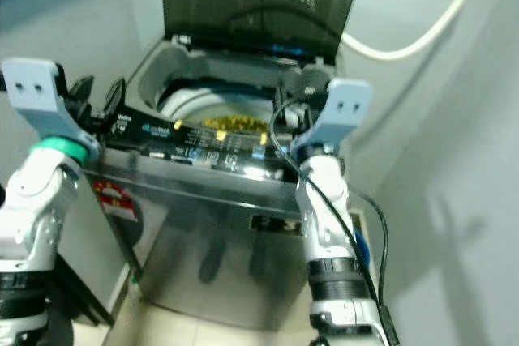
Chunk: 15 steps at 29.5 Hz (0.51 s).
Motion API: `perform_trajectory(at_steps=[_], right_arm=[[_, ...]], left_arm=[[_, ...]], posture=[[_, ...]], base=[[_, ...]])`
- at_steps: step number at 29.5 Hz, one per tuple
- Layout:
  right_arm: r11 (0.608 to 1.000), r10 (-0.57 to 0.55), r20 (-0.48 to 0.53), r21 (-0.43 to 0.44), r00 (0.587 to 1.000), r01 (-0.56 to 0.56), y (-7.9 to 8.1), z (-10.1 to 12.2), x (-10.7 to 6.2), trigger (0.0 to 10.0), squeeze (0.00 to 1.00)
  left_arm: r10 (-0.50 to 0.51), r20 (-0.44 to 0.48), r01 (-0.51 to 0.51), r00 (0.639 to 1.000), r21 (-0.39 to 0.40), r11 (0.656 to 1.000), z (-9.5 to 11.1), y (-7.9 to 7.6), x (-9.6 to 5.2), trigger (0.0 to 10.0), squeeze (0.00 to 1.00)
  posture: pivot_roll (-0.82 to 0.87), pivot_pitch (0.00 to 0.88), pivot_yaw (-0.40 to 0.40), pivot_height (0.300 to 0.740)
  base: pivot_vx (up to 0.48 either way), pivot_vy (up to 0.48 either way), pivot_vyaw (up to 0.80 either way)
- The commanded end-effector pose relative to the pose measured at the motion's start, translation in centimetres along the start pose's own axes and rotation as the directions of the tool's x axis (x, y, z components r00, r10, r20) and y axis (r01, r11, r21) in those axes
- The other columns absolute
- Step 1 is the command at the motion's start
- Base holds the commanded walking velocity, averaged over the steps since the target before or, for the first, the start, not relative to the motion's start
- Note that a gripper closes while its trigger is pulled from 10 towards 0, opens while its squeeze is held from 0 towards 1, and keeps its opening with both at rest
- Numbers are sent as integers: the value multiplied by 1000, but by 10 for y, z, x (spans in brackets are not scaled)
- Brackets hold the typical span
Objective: Clothes washing
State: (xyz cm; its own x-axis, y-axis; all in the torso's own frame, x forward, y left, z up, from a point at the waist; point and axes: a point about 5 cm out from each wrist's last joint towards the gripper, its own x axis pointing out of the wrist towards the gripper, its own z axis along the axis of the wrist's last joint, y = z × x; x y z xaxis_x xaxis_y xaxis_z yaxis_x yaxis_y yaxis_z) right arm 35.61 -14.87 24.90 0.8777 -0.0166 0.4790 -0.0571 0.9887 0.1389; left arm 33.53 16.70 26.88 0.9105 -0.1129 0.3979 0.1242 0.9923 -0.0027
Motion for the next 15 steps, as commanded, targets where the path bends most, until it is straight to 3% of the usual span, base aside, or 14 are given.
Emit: perform_trajectory(at_steps=[1, 3, 7, 15], right_arm=[[1000, 1, -2, -15, 1000, -1, 0, -1, -1, 10000, 0], [1000, 8, -2, -30, 1000, -8, 1, -1, -2, 10000, 0], [998, 36, -3, -47, 999, -37, 3, -2, -3, 10000, 0], [996, 66, -9, -64, 998, -66, 4, -3, -4, 10000, 0]], left_arm=[[4, -6, -4, 1000, 13, 1000, -1, 2, -1, 10000, 0], [4, -6, -3, 1000, 12, 1000, -1, 2, -1, 10000, 0], [6, -8, -5, 1000, 7, 1000, -2, 1, -1, 10000, 0], [-1, -5, 1, 1000, -3, 1000, -2, -2, -1, 10000, 0]], posture=[[77, 0, 11, 740], [77, 0, 11, 740], [75, 0, 9, 740], [74, 0, 7, 740]], base=[[-375, 0, 0], [-351, 0, 0], [0, 0, 256], [0, 0, 793]])
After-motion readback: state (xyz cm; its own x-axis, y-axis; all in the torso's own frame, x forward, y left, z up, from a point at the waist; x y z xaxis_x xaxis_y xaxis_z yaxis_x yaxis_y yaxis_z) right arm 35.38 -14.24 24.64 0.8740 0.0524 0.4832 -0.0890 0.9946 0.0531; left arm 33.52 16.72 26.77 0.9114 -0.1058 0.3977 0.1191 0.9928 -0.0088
